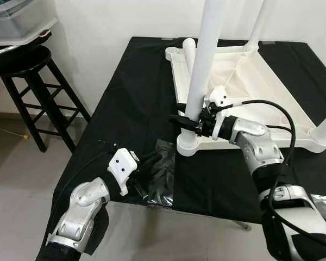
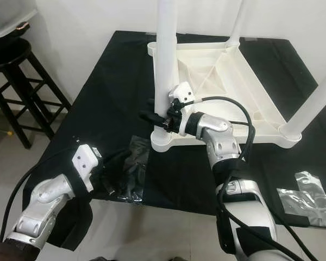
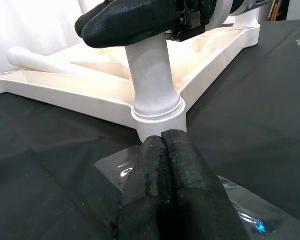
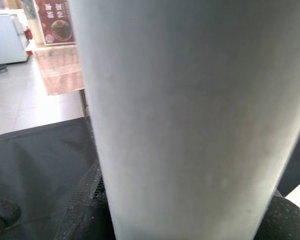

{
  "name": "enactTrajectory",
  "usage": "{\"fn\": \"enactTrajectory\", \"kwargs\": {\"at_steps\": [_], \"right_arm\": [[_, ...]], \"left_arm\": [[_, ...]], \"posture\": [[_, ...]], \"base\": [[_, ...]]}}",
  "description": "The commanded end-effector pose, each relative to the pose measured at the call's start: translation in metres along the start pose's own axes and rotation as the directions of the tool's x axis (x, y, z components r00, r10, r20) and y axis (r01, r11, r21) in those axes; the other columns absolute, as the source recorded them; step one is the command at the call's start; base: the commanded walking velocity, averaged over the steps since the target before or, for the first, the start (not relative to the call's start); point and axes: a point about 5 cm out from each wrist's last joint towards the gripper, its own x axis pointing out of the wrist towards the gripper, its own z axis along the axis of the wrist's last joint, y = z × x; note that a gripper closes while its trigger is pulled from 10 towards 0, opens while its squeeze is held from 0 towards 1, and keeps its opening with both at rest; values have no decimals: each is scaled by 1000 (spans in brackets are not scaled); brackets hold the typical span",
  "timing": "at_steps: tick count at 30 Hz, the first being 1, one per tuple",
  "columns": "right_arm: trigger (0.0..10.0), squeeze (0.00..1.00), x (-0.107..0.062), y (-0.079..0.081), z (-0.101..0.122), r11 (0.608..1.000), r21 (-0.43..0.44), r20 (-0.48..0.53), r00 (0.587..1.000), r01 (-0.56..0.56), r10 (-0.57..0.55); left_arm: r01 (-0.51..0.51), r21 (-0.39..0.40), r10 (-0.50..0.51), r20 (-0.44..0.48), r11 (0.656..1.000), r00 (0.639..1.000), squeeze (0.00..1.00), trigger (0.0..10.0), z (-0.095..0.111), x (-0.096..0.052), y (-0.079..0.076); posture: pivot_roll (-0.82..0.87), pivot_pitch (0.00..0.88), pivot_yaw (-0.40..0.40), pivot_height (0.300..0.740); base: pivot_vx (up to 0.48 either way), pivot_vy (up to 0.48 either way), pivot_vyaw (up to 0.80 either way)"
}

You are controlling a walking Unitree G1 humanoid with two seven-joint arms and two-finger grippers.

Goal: Building children table

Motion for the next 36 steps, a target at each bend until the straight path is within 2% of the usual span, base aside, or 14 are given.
{"fn": "enactTrajectory", "kwargs": {"at_steps": [1, 8, 10, 16, 17, 18, 19, 20, 22, 28, 30, 33, 34, 36], "right_arm": [[0, 0, -4, 6, -24, 991, 22, -80, 989, 129, -126], [0, 0, -13, 8, -47, 859, -7, -186, 843, 512, -504], [0, 0, -18, 45, -65, 705, 45, -267, 689, 708, -674], [0, 0, -9, 59, -62, 728, 58, -250, 716, 683, -652], [4000, 0, -6, 56, -60, 724, 56, -247, 713, 687, -657], [4000, 0, -6, 56, -60, 724, 56, -247, 713, 687, -657], [10000, 0, -2, 55, -57, 741, 62, -231, 732, 668, -641], [10000, 937, 1, 54, -51, 745, 71, -209, 740, 663, -639], [10000, 1000, 4, 52, -46, 758, 87, -186, 758, 646, -625], [10000, 1000, 13, 37, -16, 844, 110, -69, 851, 525, -520], [10000, 667, 15, 34, -1, 924, 66, -21, 926, 377, -377], [10000, 667, 15, 33, 2, 939, 41, -13, 940, 342, -342], [10000, 0, 16, 31, 4, 956, 46, -18, 957, 289, -289], [10000, 0, 17, 27, 6, 977, 23, -23, 977, 212, -211]], "left_arm": [[8, -8, -8, -11, 1000, 1000, 0, 10000, -2, -2, -3], [8, -5, -8, -11, 1000, 1000, 0, 10000, -2, -3, -3], [6, -5, -7, -14, 1000, 1000, 0, 10000, -3, -4, -2], [19, -4, -19, -19, 1000, 1000, 0, 10000, -4, -3, -3], [12, -3, -12, -19, 1000, 1000, 0, 10000, -4, -3, -2], [12, -3, -12, -19, 1000, 1000, 0, 10000, -4, -3, -2], [5, -1, -5, -18, 1000, 1000, 0, 10000, -4, -3, -2], [0, -1, 0, -17, 1000, 1000, 0, 10000, -4, -3, -2], [-2, -1, 2, -16, 1000, 1000, 0, 10000, -3, -3, -2], [9, -6, -9, -14, 1000, 1000, 0, 10000, -3, -1, -2], [5, -8, -5, -11, 1000, 1000, 0, 10000, -3, 0, -2], [4, -9, -4, -10, 1000, 1000, 0, 10000, -3, 0, -2], [2, -9, -2, -9, 1000, 1000, 0, 10000, -3, 0, -2], [1, -9, -1, -9, 1000, 1000, 0, 10000, -3, 0, -2]], "posture": [[35, 126, -4, 740], [35, 126, -11, 740], [10, 119, 12, 740], [28, 115, -5, 740], [25, 118, 1, 740], [25, 118, 1, 740], [27, 119, 3, 740], [25, 120, 3, 740], [25, 121, 2, 740], [21, 121, 3, 740], [17, 118, -1, 740], [17, 118, -1, 740], [18, 118, -3, 740], [20, 114, -4, 740]], "base": [[0, 0, 0], [0, 0, 0], [0, 0, 0], [0, 0, 0], [0, 0, 0], [0, 0, 0], [0, 0, 0], [0, 0, 0], [0, 0, 0], [0, 0, 0], [0, 0, 0], [0, 0, 0], [0, 0, 0], [0, 0, 0]]}}
